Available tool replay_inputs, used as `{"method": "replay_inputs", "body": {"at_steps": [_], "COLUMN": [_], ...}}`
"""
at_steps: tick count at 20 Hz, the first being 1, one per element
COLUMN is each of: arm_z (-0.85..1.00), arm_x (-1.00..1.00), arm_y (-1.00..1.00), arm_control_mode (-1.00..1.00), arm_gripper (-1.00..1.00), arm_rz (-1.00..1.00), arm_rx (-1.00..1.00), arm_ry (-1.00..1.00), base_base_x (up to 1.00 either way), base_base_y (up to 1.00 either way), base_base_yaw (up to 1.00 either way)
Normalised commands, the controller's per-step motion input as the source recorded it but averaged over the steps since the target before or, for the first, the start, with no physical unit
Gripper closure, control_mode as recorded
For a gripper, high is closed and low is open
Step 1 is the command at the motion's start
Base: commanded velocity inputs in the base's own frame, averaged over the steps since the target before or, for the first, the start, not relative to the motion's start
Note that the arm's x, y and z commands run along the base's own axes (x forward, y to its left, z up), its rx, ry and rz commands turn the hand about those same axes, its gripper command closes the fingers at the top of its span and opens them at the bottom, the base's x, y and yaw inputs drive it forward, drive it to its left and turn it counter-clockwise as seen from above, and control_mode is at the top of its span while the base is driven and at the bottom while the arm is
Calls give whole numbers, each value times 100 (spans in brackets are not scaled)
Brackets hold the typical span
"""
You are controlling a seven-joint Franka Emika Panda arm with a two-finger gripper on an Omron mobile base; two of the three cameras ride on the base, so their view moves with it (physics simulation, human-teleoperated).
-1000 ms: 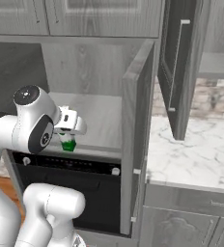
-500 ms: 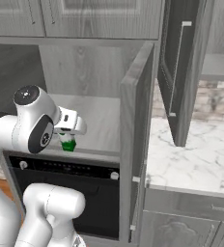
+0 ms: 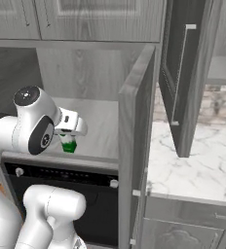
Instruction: Sort all alcoholic drinks to one cabinet, and non-alcoholic drinks to the other.
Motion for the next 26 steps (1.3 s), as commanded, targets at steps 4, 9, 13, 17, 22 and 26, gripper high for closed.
{"method": "replay_inputs", "body": {"at_steps": [4, 9, 13, 17, 22, 26], "arm_z": [0, 0, 0, 0, 0, 0], "arm_x": [0, 0, 0, 0, 0, 0], "arm_y": [0, 0, 0, 0, 0, 0], "arm_control_mode": [100, 100, 100, 100, 100, 100], "arm_gripper": [100, 100, 100, 100, 100, 100], "arm_rz": [0, 0, 0, 0, 0, 0], "arm_rx": [0, 0, 0, 0, 0, 0], "arm_ry": [0, 0, 0, 0, 0, 0], "base_base_x": [32, 34, 38, 37, 37, 20], "base_base_y": [4, 4, 0, 0, 1, 12], "base_base_yaw": [0, 0, 0, -1, -1, 0]}}
